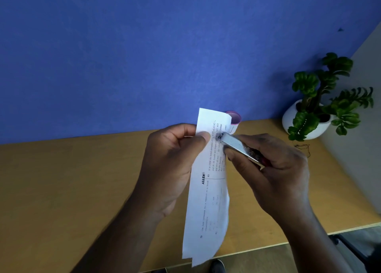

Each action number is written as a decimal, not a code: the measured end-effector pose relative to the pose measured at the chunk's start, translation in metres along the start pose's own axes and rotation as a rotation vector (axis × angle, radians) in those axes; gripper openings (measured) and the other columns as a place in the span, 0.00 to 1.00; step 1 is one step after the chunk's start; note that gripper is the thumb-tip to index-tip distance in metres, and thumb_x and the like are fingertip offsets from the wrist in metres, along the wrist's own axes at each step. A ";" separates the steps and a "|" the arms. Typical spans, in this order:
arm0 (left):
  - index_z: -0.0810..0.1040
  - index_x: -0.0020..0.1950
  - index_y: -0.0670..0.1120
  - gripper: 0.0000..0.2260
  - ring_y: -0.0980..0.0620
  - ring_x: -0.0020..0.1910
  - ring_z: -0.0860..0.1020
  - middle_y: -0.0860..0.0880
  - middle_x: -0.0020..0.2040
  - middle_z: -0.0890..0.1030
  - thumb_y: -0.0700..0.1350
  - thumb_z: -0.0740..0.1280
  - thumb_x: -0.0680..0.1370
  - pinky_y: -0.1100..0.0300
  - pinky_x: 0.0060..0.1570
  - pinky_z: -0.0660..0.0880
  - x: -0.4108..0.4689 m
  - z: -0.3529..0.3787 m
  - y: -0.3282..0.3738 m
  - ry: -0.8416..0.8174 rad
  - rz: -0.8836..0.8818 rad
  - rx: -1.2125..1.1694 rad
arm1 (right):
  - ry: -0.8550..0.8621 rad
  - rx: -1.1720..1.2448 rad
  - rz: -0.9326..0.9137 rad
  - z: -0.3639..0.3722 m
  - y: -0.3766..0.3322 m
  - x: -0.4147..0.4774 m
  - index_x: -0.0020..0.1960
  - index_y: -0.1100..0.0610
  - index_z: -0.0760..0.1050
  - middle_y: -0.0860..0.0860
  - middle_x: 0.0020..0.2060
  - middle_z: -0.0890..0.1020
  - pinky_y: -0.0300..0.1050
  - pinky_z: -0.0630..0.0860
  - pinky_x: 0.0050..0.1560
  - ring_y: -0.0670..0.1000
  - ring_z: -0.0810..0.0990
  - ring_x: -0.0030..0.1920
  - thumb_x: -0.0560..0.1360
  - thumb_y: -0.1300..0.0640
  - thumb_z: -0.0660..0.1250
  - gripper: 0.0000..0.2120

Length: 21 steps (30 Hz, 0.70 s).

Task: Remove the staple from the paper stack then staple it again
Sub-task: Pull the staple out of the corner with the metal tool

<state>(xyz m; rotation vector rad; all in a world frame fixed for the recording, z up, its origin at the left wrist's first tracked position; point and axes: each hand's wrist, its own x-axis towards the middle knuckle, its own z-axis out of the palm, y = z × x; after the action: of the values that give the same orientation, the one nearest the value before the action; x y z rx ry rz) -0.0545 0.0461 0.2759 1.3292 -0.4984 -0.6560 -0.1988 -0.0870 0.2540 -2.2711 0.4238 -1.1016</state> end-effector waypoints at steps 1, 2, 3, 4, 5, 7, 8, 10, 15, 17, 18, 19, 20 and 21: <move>0.90 0.49 0.45 0.09 0.35 0.48 0.89 0.41 0.49 0.92 0.47 0.71 0.78 0.49 0.45 0.79 0.001 0.000 0.001 -0.006 -0.008 0.009 | -0.004 -0.011 -0.008 0.000 -0.001 0.000 0.59 0.57 0.87 0.45 0.50 0.88 0.37 0.79 0.41 0.45 0.87 0.46 0.78 0.56 0.76 0.11; 0.90 0.49 0.45 0.09 0.34 0.49 0.89 0.41 0.49 0.92 0.47 0.71 0.78 0.49 0.45 0.79 0.001 -0.001 0.001 -0.014 -0.015 0.017 | -0.008 -0.029 -0.019 0.000 -0.002 0.000 0.59 0.57 0.87 0.44 0.52 0.88 0.32 0.77 0.43 0.44 0.86 0.48 0.78 0.55 0.76 0.12; 0.90 0.49 0.45 0.09 0.31 0.51 0.89 0.41 0.49 0.92 0.47 0.71 0.78 0.48 0.45 0.79 0.001 -0.001 0.001 -0.019 -0.018 0.023 | -0.010 -0.048 -0.029 0.001 -0.002 0.000 0.59 0.58 0.87 0.45 0.52 0.88 0.28 0.75 0.45 0.42 0.86 0.48 0.78 0.55 0.76 0.12; 0.90 0.48 0.45 0.09 0.29 0.51 0.87 0.39 0.49 0.91 0.47 0.71 0.78 0.47 0.46 0.78 0.001 -0.001 0.001 -0.023 -0.017 0.030 | -0.008 -0.069 -0.037 0.001 -0.002 0.000 0.59 0.59 0.87 0.46 0.52 0.88 0.26 0.74 0.45 0.42 0.85 0.48 0.78 0.55 0.76 0.12; 0.90 0.48 0.44 0.10 0.27 0.51 0.86 0.38 0.49 0.91 0.47 0.71 0.78 0.47 0.46 0.78 0.002 -0.001 0.001 -0.024 -0.012 0.040 | -0.008 -0.088 -0.046 0.001 -0.002 0.001 0.58 0.60 0.87 0.47 0.52 0.88 0.24 0.73 0.45 0.42 0.85 0.47 0.78 0.54 0.76 0.12; 0.90 0.48 0.44 0.10 0.26 0.51 0.86 0.36 0.48 0.90 0.48 0.71 0.78 0.46 0.45 0.77 0.002 -0.001 0.001 -0.028 0.002 0.072 | -0.011 -0.116 -0.066 0.001 -0.002 0.002 0.59 0.60 0.87 0.49 0.52 0.89 0.24 0.73 0.45 0.44 0.86 0.47 0.78 0.54 0.76 0.13; 0.90 0.48 0.44 0.10 0.26 0.50 0.86 0.36 0.49 0.90 0.48 0.71 0.79 0.46 0.46 0.76 0.002 -0.001 0.001 -0.029 0.011 0.084 | -0.013 -0.124 -0.075 0.000 -0.002 0.002 0.59 0.60 0.87 0.49 0.53 0.89 0.25 0.74 0.45 0.45 0.86 0.47 0.78 0.54 0.76 0.12; 0.90 0.48 0.44 0.11 0.25 0.50 0.86 0.35 0.48 0.90 0.48 0.71 0.79 0.44 0.46 0.77 0.003 -0.001 0.001 -0.028 0.031 0.106 | -0.016 -0.143 -0.083 -0.001 -0.002 0.003 0.59 0.59 0.87 0.50 0.53 0.89 0.26 0.75 0.46 0.46 0.87 0.48 0.78 0.54 0.76 0.13; 0.89 0.46 0.44 0.10 0.24 0.47 0.84 0.33 0.46 0.88 0.47 0.70 0.80 0.35 0.39 0.79 0.003 0.000 -0.001 -0.014 0.093 0.171 | -0.031 -0.188 -0.100 0.000 -0.002 0.002 0.60 0.60 0.87 0.52 0.54 0.89 0.29 0.76 0.49 0.48 0.87 0.50 0.79 0.55 0.75 0.13; 0.88 0.45 0.42 0.11 0.24 0.45 0.83 0.30 0.44 0.86 0.47 0.70 0.80 0.46 0.39 0.75 0.003 0.001 -0.002 -0.005 0.121 0.184 | -0.025 -0.197 -0.103 0.000 -0.003 0.002 0.60 0.61 0.87 0.53 0.54 0.89 0.31 0.78 0.48 0.49 0.88 0.49 0.79 0.55 0.75 0.13; 0.88 0.44 0.42 0.11 0.24 0.43 0.82 0.30 0.43 0.85 0.47 0.70 0.80 0.48 0.40 0.74 0.003 0.001 -0.002 -0.004 0.132 0.187 | -0.019 -0.195 -0.102 0.000 -0.004 0.002 0.60 0.61 0.87 0.53 0.54 0.89 0.32 0.79 0.48 0.49 0.88 0.49 0.78 0.56 0.75 0.13; 0.87 0.43 0.42 0.12 0.24 0.42 0.82 0.30 0.42 0.85 0.47 0.70 0.81 0.49 0.39 0.74 0.002 0.002 -0.002 -0.005 0.142 0.193 | -0.014 -0.190 -0.102 0.000 -0.004 0.002 0.59 0.62 0.87 0.54 0.53 0.89 0.33 0.80 0.47 0.49 0.88 0.49 0.78 0.56 0.75 0.13; 0.87 0.42 0.42 0.12 0.25 0.41 0.82 0.32 0.40 0.85 0.47 0.70 0.81 0.47 0.37 0.74 0.003 0.002 -0.002 -0.006 0.155 0.202 | -0.010 -0.188 -0.102 0.000 -0.005 0.002 0.59 0.62 0.87 0.54 0.53 0.89 0.34 0.79 0.46 0.49 0.88 0.48 0.78 0.56 0.75 0.13; 0.86 0.42 0.42 0.12 0.25 0.40 0.82 0.32 0.39 0.85 0.47 0.70 0.81 0.44 0.34 0.74 0.003 0.003 -0.002 -0.006 0.168 0.212 | -0.008 -0.189 -0.104 0.000 -0.006 0.002 0.59 0.62 0.87 0.54 0.53 0.89 0.33 0.79 0.45 0.49 0.88 0.48 0.79 0.56 0.75 0.12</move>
<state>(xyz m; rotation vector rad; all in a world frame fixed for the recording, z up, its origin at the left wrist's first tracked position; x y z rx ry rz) -0.0546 0.0419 0.2749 1.4659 -0.6915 -0.4784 -0.1974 -0.0833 0.2584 -2.4862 0.4267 -1.1452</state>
